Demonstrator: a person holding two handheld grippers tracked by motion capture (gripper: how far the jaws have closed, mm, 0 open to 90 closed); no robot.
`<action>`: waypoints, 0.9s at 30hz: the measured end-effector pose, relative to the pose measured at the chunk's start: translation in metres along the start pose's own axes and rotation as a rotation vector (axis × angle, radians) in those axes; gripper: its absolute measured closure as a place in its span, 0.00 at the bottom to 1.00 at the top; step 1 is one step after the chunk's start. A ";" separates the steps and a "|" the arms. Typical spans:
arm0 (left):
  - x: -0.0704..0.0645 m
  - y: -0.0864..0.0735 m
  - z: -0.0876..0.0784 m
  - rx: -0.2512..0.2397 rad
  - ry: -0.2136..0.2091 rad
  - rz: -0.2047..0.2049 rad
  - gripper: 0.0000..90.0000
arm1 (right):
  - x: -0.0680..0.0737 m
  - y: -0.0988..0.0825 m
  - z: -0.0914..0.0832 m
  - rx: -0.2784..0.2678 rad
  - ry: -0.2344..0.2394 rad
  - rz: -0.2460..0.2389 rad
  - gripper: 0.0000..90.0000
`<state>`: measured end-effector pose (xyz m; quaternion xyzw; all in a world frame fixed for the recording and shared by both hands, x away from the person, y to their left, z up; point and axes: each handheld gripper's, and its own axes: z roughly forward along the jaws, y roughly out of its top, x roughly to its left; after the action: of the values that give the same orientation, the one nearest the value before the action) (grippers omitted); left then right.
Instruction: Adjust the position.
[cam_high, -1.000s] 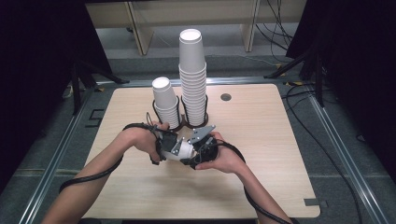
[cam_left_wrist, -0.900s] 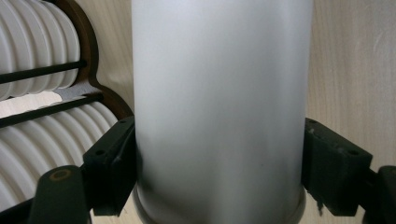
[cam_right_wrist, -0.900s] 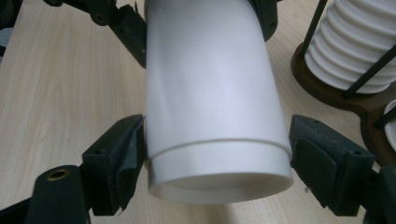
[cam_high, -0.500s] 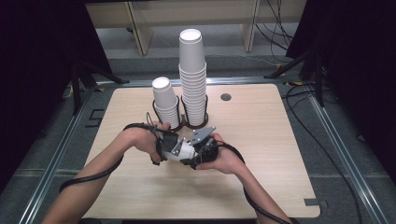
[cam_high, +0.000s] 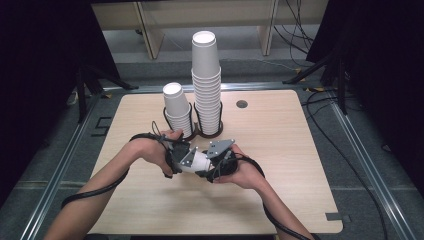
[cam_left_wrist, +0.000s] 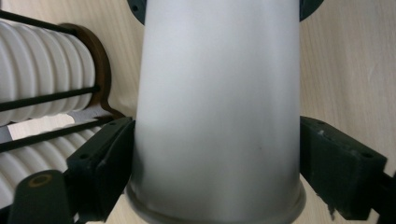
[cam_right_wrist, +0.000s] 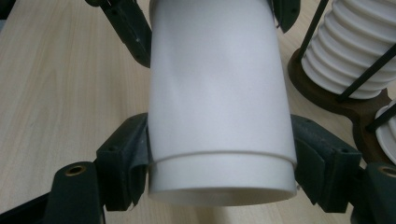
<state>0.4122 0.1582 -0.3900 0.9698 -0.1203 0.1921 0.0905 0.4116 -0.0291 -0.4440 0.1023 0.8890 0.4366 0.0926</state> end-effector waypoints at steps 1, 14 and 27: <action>0.000 0.000 -0.001 -0.009 0.004 0.001 0.11 | 0.001 -0.001 -0.001 0.009 0.008 0.014 0.30; -0.001 -0.016 -0.005 -0.192 0.049 -0.113 0.02 | -0.001 -0.012 -0.006 -0.012 -0.014 -0.009 0.30; -0.009 -0.045 0.006 -0.360 0.062 -0.254 0.00 | -0.001 -0.025 -0.009 -0.059 -0.028 0.001 0.30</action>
<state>0.4181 0.2019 -0.4046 0.9390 -0.0269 0.1843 0.2893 0.4079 -0.0507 -0.4586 0.1061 0.8744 0.4610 0.1080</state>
